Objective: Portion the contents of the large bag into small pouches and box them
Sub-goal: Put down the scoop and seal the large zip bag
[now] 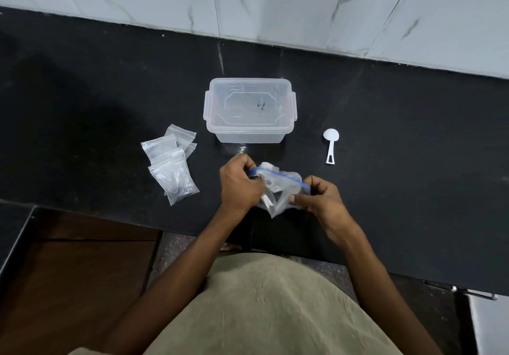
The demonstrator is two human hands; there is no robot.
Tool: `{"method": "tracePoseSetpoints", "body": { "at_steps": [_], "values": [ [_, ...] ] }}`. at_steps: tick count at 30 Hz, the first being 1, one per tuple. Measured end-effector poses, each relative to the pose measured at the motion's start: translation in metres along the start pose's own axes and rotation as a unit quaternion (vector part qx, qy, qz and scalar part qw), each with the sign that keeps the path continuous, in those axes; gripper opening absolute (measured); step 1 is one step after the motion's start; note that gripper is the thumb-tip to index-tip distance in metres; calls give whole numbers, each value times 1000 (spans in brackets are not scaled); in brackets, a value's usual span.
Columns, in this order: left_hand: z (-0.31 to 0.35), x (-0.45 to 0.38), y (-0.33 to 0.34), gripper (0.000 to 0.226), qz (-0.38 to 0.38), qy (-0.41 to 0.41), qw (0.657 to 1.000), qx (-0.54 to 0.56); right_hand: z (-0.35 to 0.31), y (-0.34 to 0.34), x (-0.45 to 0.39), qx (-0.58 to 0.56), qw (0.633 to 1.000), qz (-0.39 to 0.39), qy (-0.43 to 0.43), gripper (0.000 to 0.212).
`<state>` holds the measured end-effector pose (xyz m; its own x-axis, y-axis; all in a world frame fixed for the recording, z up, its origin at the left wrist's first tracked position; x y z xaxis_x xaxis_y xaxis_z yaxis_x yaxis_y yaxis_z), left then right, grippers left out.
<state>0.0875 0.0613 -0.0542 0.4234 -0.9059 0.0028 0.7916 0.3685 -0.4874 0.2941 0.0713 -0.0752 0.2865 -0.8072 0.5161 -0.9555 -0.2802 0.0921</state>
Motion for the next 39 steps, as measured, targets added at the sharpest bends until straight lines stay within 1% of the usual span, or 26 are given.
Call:
{"method": "tracePoseSetpoints", "body": {
  "at_steps": [2, 3, 5, 7, 9, 11, 14, 16, 18, 21, 24, 25, 27, 31, 33, 35, 37, 39],
  "values": [
    [-8, 1, -1, 14, 29, -36, 998, -30, -7, -4, -1, 116, 989, 63, -63, 40],
    [-12, 2, -1, 14, 37, -59, 997, -39, -11, -3, 0, 152, 981, 85, -85, 40],
    [-17, 3, -2, 13, 40, -112, 992, -47, -16, -2, 2, 180, 972, 117, -99, 36],
    [-20, 3, -2, 13, 18, -167, 985, -47, -17, -1, 6, 176, 970, 145, -88, 30],
    [-20, 5, 3, 16, -31, -190, 981, -33, -17, -3, 10, 130, 971, 189, -71, 29],
    [-16, 11, 15, 19, -83, -201, 976, 16, -15, -10, 13, 81, 963, 252, -46, 27],
    [-6, 25, 34, 19, -157, -186, 965, 97, -13, -19, 15, 60, 945, 320, -15, 15],
    [5, 34, 43, 13, -207, -165, 953, 149, -14, -23, 17, 69, 934, 350, -14, 14],
    [13, 39, 48, 17, -241, -145, 941, 186, -16, -27, 19, 87, 923, 375, -5, 13],
    [20, 36, 46, 23, -247, -100, 949, 171, -15, -29, 20, 141, 914, 380, 28, 9],
    [20, 38, 50, 28, -275, -81, 946, 150, -16, -28, 21, 186, 910, 369, 32, 9],
    [21, 39, 50, 28, -271, -78, 951, 129, -16, -28, 21, 201, 909, 364, 33, 7],
    [19, 38, 45, 27, -231, -87, 964, 98, -19, -27, 20, 227, 908, 348, 45, 2],
    [13, 25, 29, 28, -119, -125, 984, 46, -19, -26, 18, 245, 921, 297, 62, 13],
    [10, 19, 16, 26, -67, -112, 991, -1, -21, -30, 19, 251, 924, 284, 52, 15],
    [10, 17, 6, 24, -29, -90, 993, -73, -29, -32, 22, 278, 918, 282, 26, 17],
    [15, 18, 1, 27, -11, -56, 989, -133, -40, -27, 24, 325, 903, 279, -17, 19],
    [18, 17, 3, 25, -15, -47, 989, -142, -46, -20, 23, 354, 893, 271, -60, 21]
  ]
}}
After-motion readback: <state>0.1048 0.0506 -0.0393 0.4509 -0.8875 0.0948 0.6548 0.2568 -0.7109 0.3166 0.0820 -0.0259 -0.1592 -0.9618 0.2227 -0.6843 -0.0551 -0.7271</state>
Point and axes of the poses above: each hand's wrist, its own x-axis away from the middle knuckle, its own y-axis out of the palm, z = x × y, the point moved 7 cm from there along -x, towards the middle knuckle, and after that the axes turned 3 degrees about -z, right-handed, at the moved point
